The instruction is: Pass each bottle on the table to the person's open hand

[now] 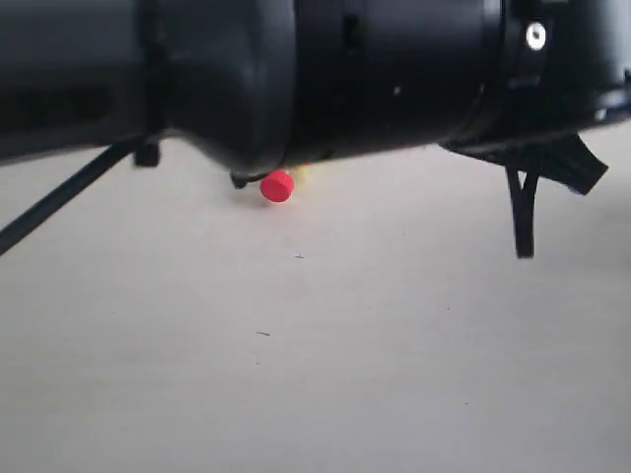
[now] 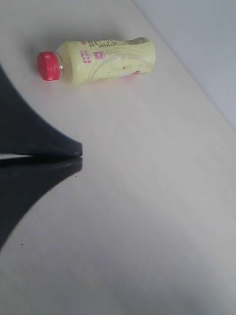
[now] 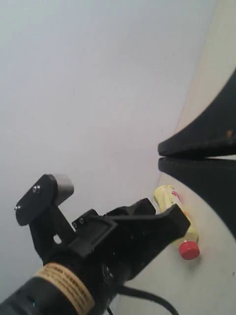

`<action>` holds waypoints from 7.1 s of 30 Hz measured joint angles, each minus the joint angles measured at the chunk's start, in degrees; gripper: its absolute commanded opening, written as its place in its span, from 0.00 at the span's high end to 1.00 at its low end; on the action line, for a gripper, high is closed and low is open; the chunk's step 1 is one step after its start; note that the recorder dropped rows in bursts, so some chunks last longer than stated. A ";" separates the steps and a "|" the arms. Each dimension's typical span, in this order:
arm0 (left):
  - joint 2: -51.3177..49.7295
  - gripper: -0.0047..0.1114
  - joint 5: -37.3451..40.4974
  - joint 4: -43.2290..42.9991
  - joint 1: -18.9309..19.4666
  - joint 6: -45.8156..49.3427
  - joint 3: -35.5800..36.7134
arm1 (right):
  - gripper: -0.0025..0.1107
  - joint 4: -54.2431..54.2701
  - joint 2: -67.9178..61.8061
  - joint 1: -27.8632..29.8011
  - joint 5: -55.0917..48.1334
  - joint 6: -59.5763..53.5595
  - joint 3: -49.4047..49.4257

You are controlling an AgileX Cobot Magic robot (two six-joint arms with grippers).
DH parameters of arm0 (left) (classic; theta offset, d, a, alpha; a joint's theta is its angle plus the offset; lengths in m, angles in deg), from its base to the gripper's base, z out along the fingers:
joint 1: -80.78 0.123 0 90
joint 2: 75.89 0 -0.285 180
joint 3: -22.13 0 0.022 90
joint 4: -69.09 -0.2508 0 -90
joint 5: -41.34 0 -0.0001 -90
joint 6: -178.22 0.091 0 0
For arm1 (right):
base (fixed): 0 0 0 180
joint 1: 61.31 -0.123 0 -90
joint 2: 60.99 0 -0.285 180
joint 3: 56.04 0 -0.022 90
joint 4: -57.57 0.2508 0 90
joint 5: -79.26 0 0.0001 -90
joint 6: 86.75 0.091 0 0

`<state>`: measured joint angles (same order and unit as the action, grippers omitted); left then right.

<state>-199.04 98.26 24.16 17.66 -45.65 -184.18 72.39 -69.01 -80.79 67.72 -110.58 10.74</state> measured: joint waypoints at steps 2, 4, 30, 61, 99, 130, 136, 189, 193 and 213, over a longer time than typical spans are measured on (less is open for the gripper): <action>4.52 0.96 -3.75 -7.22 -2.61 -6.51 9.05 | 0.98 0.00 0.00 0.00 0.00 0.00 0.00; 10.16 0.96 -7.43 -16.78 -4.92 -16.42 19.84 | 0.98 0.00 0.00 0.00 0.00 0.00 0.00; 74.38 0.96 -22.76 -54.29 5.82 -66.61 88.69 | 0.98 0.09 0.00 0.00 0.00 0.00 0.00; 68.45 0.96 -24.69 -52.92 5.85 -35.28 85.61 | 0.98 0.09 0.00 0.00 0.00 0.00 0.00; 34.76 0.96 -39.97 28.48 33.91 30.30 51.60 | 0.98 0.20 0.00 0.00 0.00 0.00 0.00; -4.13 0.40 -10.65 32.03 35.11 29.26 1.06 | 0.98 0.20 0.00 0.00 0.00 0.00 0.00; -10.09 0.39 -12.20 35.69 38.15 28.88 -4.62 | 0.98 0.20 0.00 0.00 0.00 0.00 0.00; -22.86 0.96 -20.41 41.36 39.03 32.94 -13.68 | 0.98 0.20 0.00 0.00 0.00 0.00 0.00; -20.44 0.96 -19.76 41.10 38.28 31.61 -13.68 | 0.98 0.20 0.00 0.00 0.00 0.00 0.00; -4.02 0.96 -37.90 40.86 31.44 17.16 12.86 | 0.98 0.20 0.00 0.00 0.00 0.00 0.00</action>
<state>-203.06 60.36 65.02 49.10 -28.49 -171.32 72.59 -69.01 -80.79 67.72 -110.58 10.74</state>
